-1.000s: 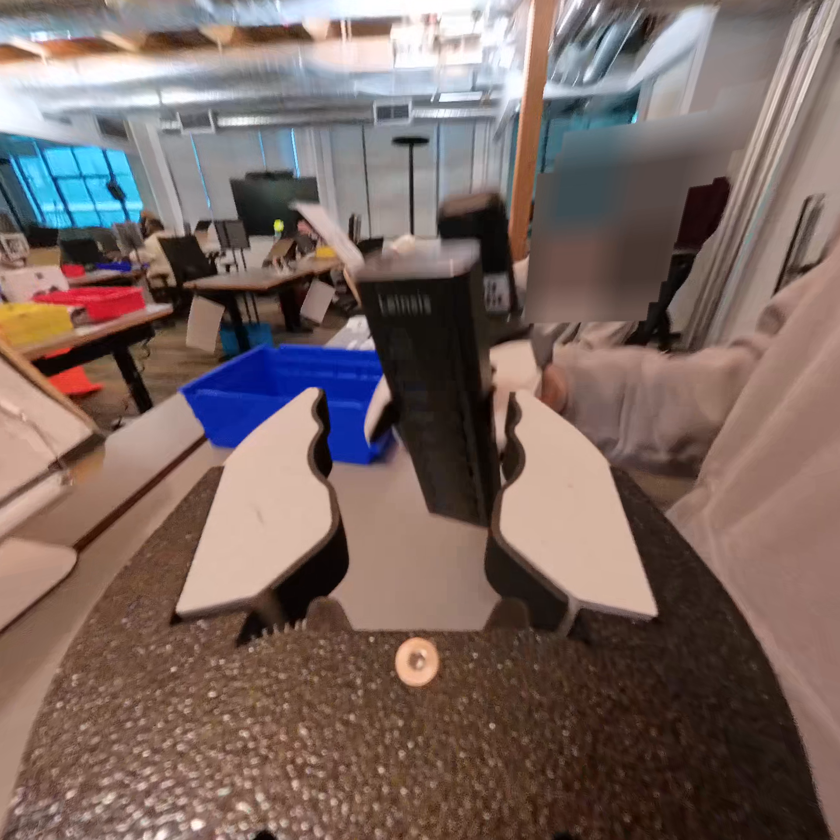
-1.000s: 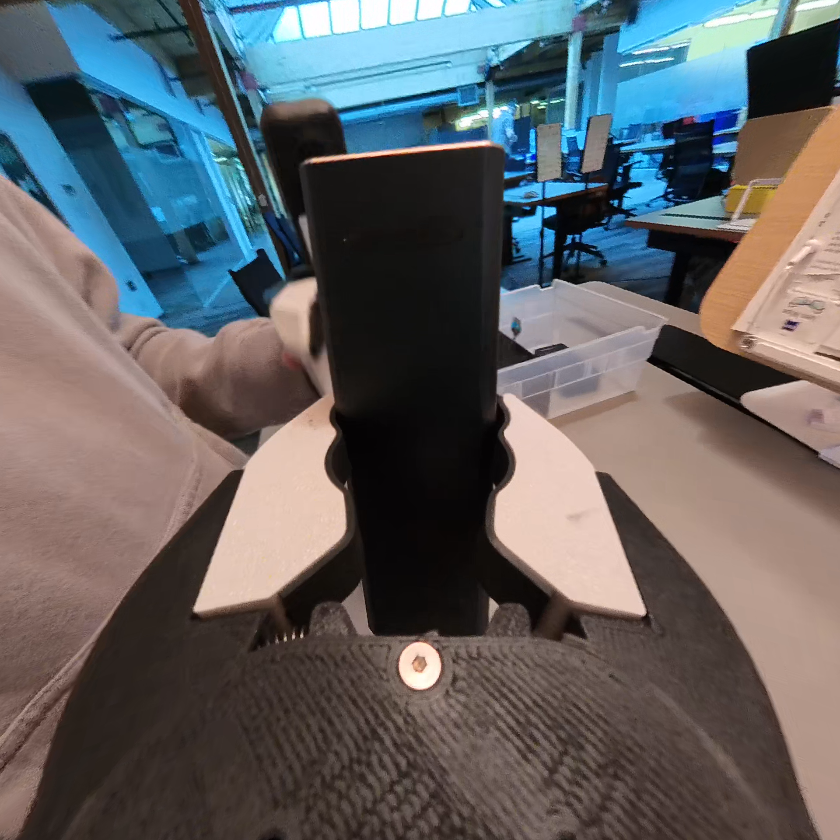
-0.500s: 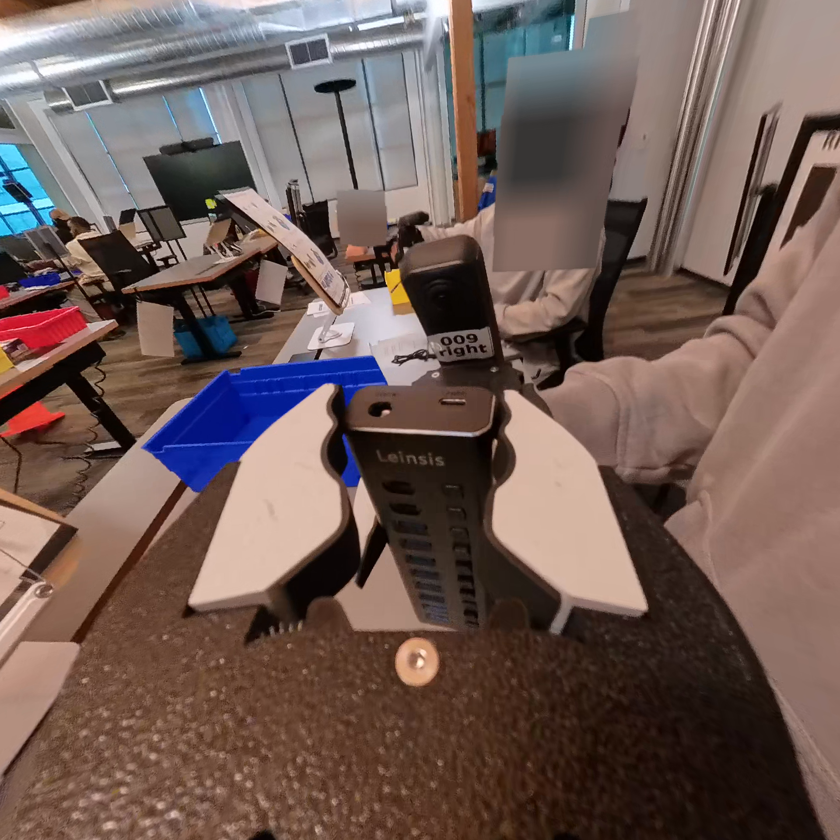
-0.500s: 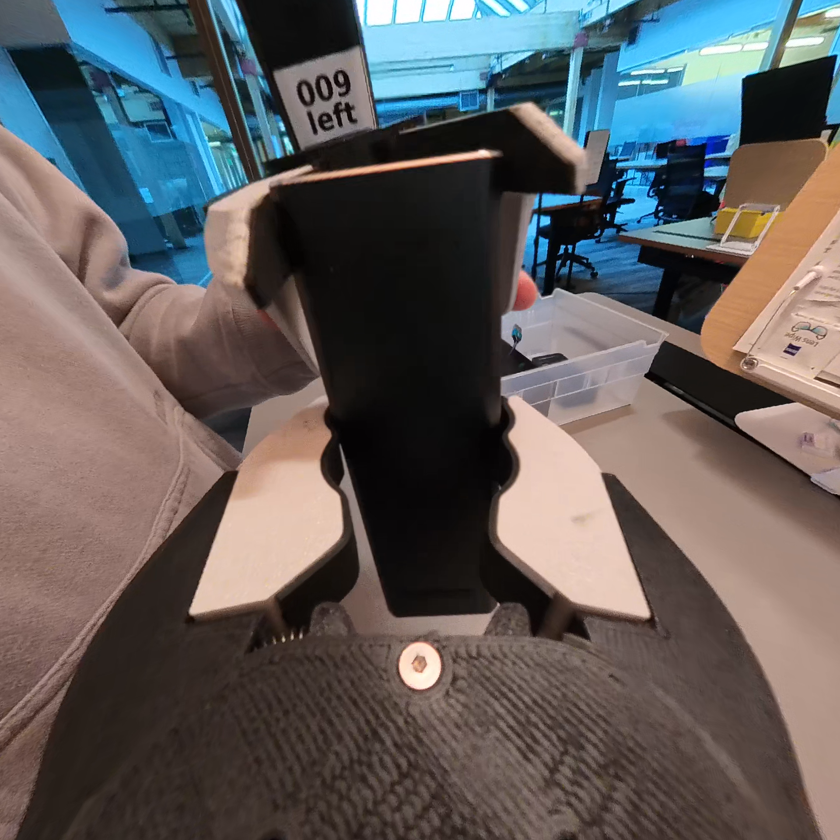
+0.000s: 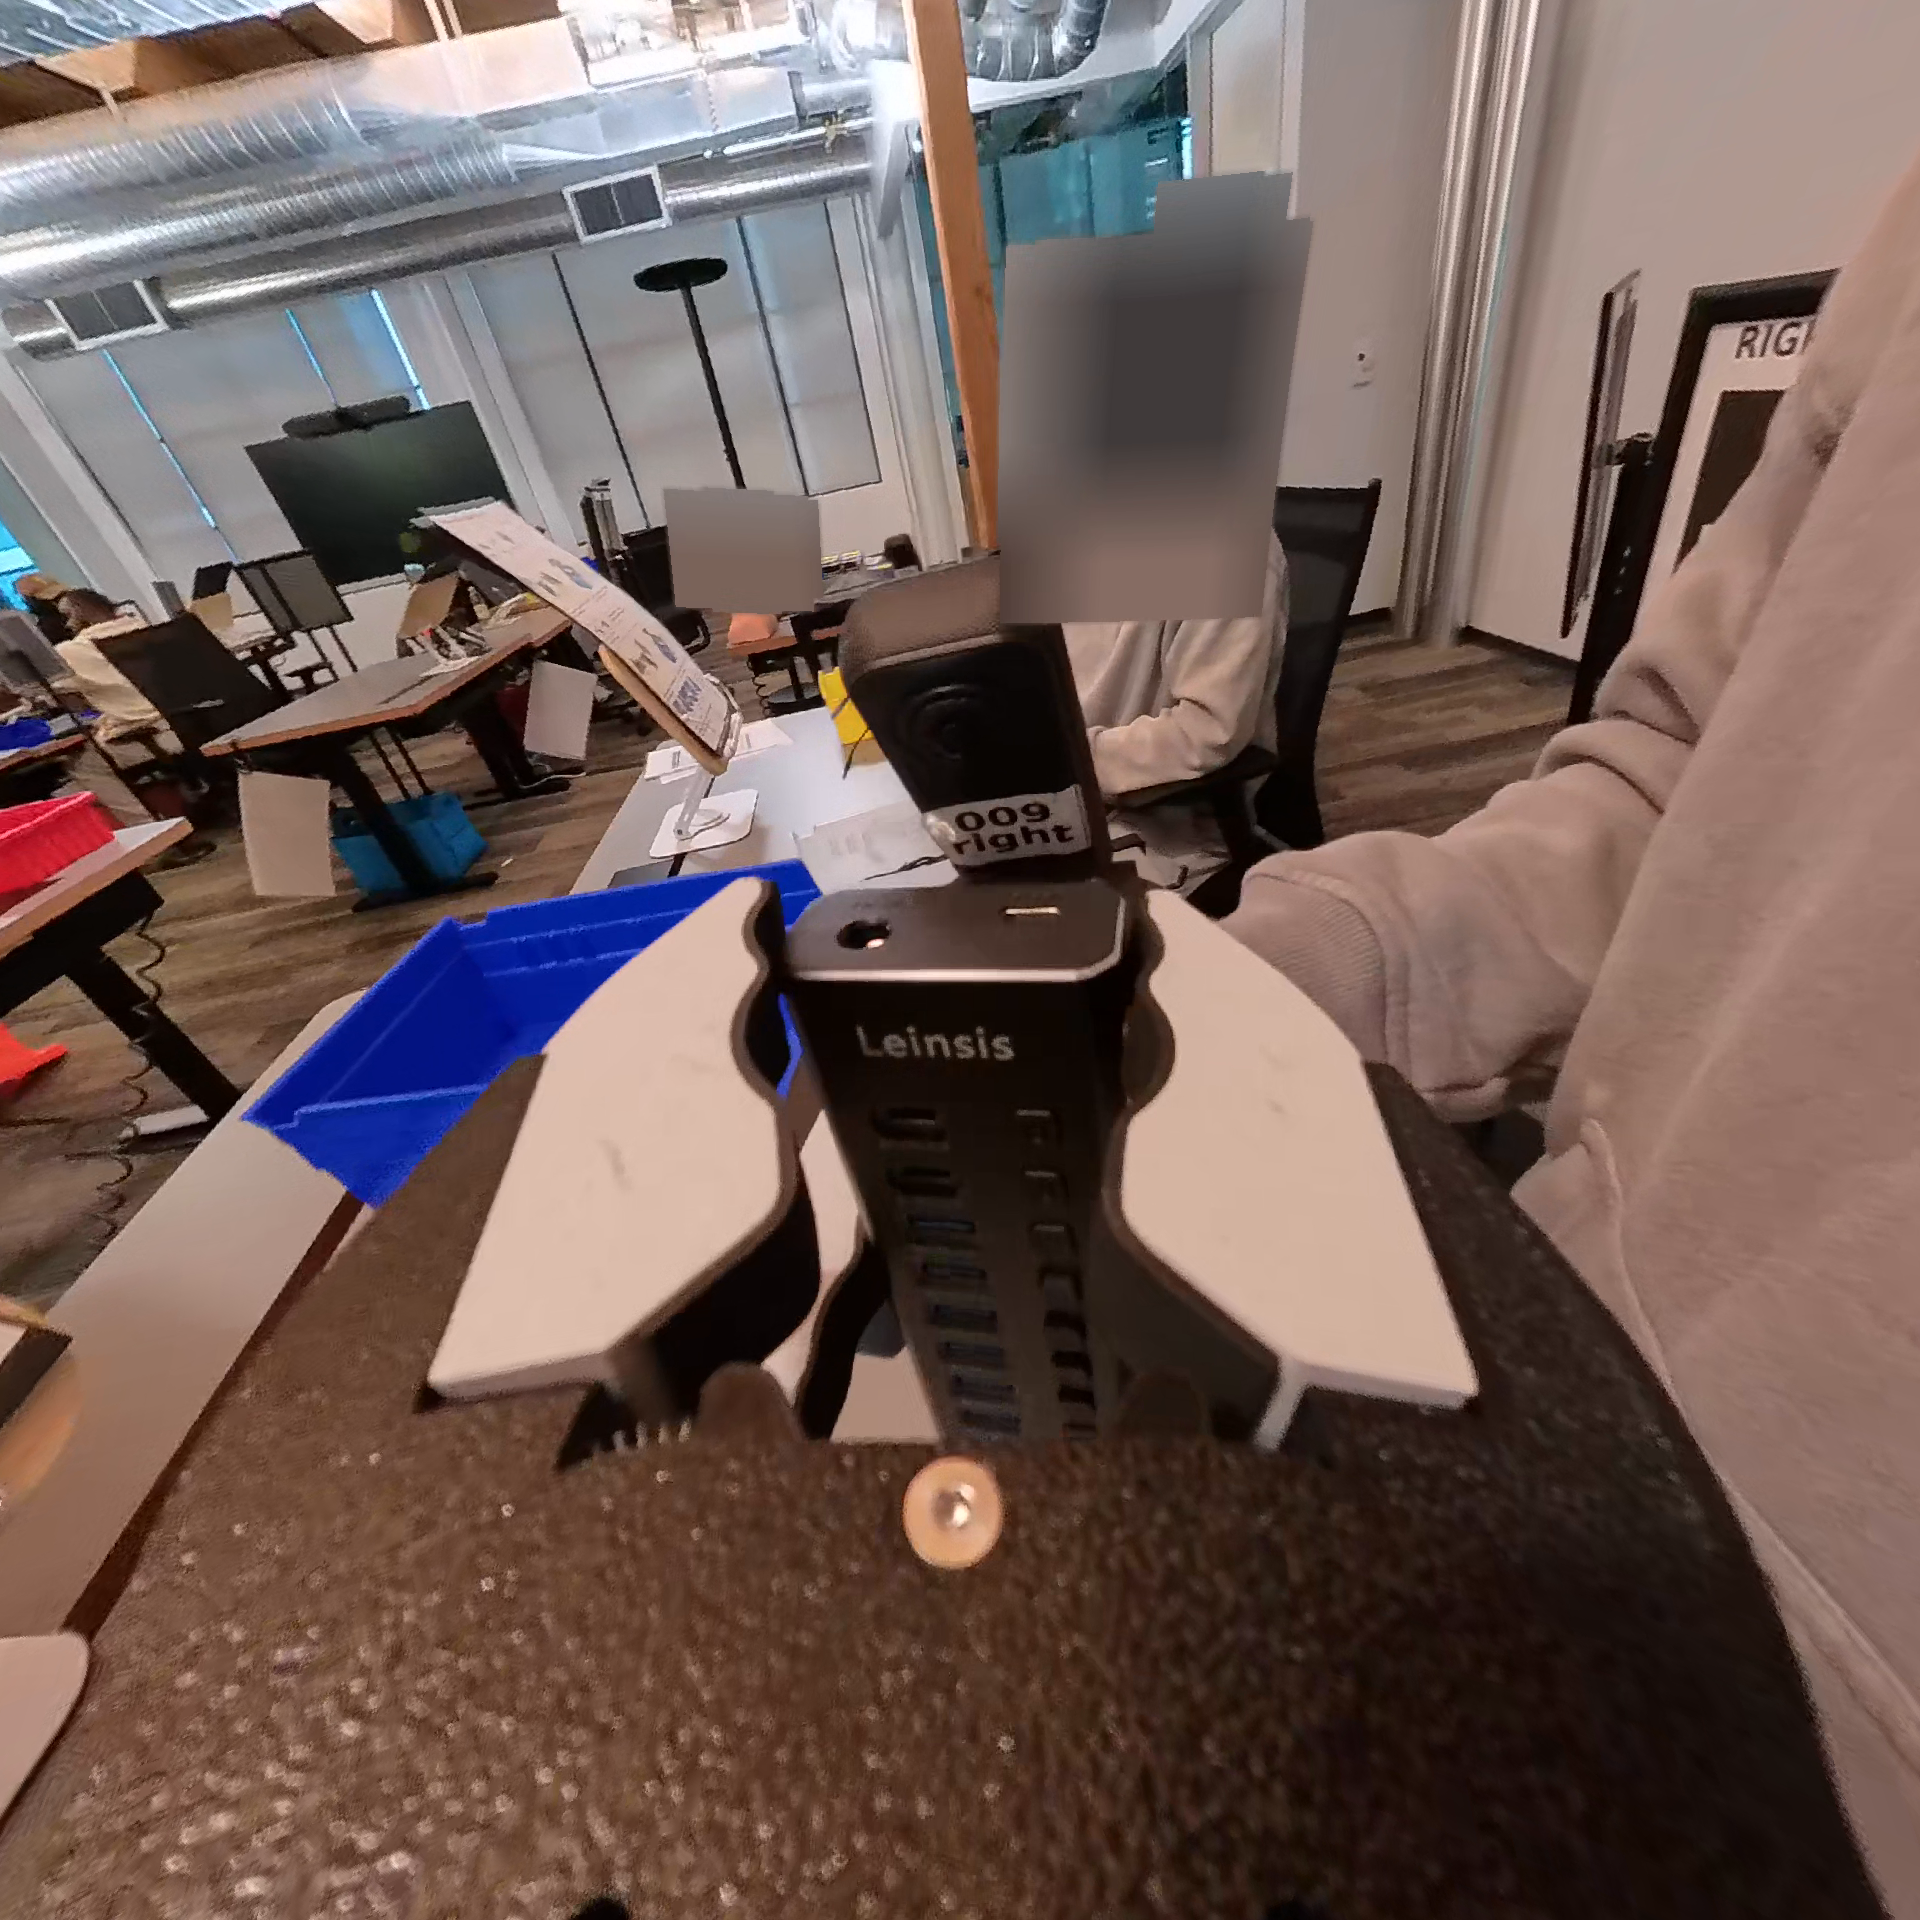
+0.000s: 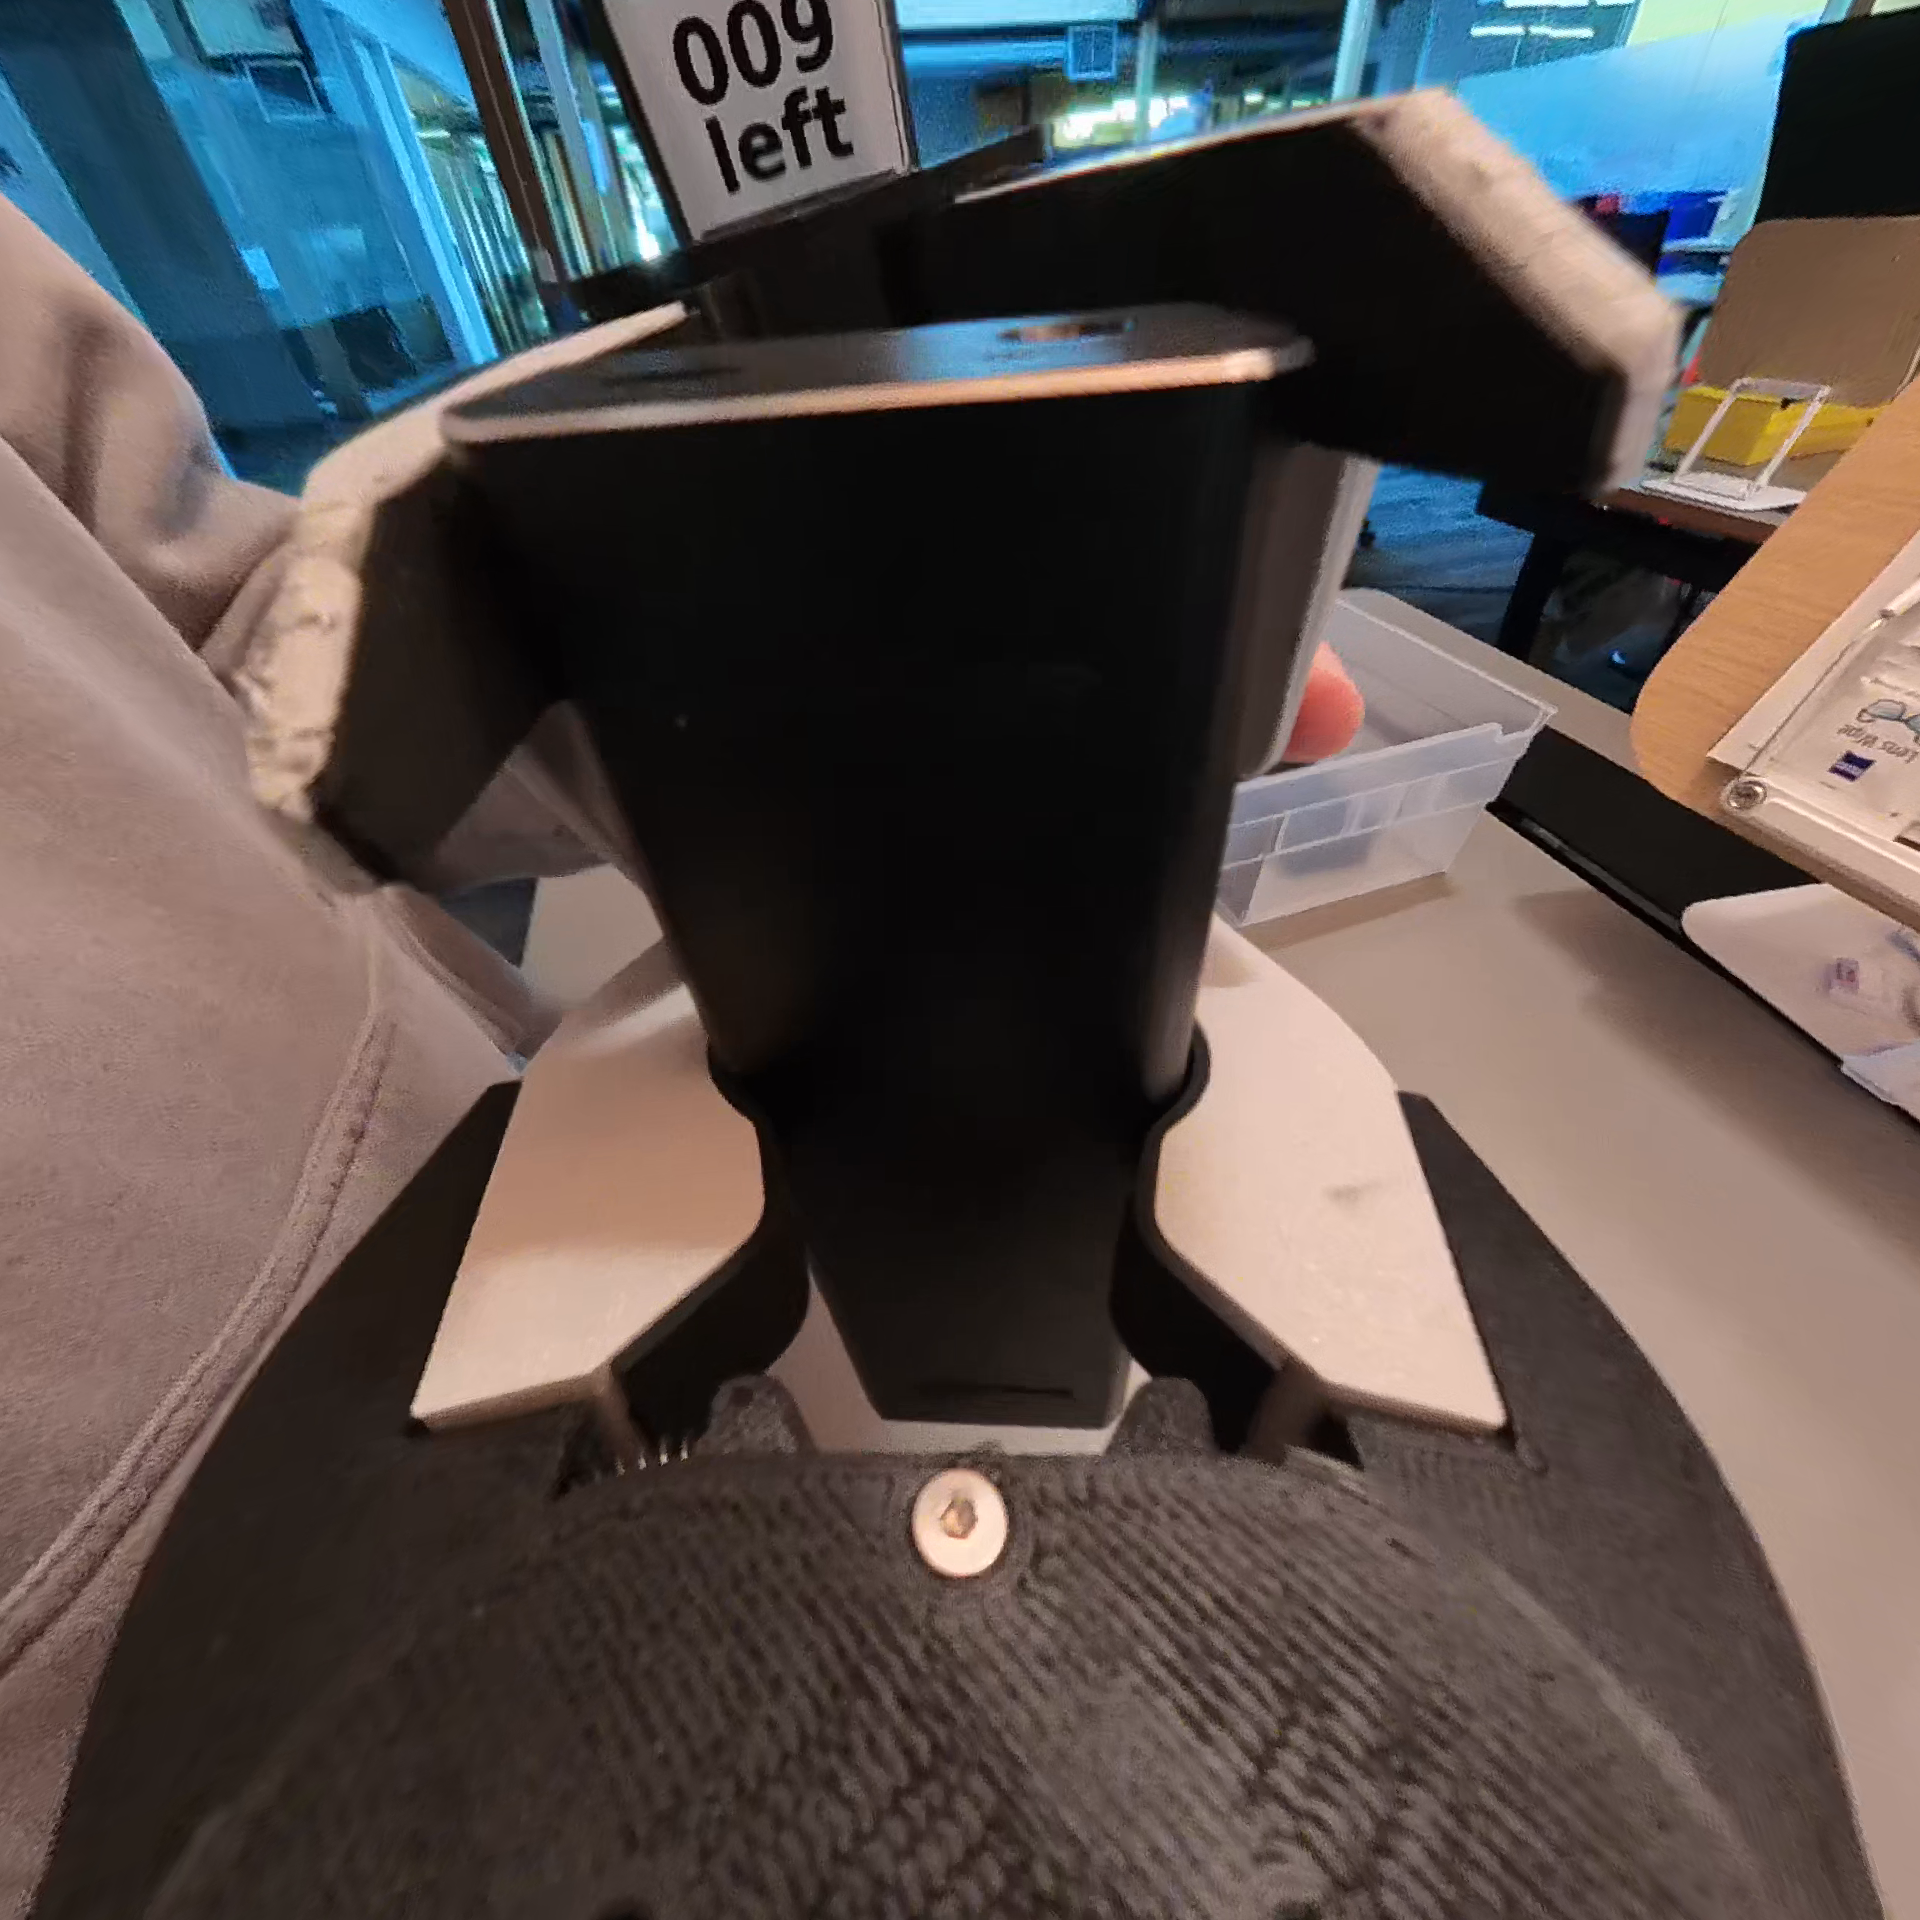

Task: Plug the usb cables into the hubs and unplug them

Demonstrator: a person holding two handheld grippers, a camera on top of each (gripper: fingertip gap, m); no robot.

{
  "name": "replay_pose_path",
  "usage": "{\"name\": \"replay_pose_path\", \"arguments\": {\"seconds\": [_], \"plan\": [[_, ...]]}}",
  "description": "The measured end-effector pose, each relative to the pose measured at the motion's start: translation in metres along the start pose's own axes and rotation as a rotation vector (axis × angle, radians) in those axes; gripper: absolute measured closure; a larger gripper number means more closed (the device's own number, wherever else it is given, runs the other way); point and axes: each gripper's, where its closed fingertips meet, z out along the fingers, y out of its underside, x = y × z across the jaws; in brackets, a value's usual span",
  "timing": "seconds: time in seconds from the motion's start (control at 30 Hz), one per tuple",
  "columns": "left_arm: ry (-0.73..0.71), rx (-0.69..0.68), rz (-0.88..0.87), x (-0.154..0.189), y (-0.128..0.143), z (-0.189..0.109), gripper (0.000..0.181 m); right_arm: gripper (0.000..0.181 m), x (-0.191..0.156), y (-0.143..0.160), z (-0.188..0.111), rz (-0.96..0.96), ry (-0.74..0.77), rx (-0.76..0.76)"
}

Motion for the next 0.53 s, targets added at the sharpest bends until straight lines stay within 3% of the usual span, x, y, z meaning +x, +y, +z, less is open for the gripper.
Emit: {"name": "replay_pose_path", "arguments": {"seconds": [0.2, 0.3, 0.43, 0.53], "plan": [[-0.061, -0.074, -0.09, -0.007, 0.011, -0.003, 0.113, 0.106, 0.007, 0.007, -0.002, 0.082, 0.007, 0.051], [-0.109, -0.057, -0.152, -0.013, 0.008, -0.025, 0.108, 0.106, 0.021, 0.003, -0.017, 0.119, 0.051, 0.1], [-0.331, -0.18, -0.194, -0.044, 0.031, -0.088, 0.118, 0.106, 0.042, 0.007, -0.047, 0.118, 0.156, 0.092], [-0.638, -0.431, -0.279, -0.081, 0.08, -0.175, 0.127, 0.106, 0.048, 0.006, -0.065, 0.103, 0.213, 0.106]]}}
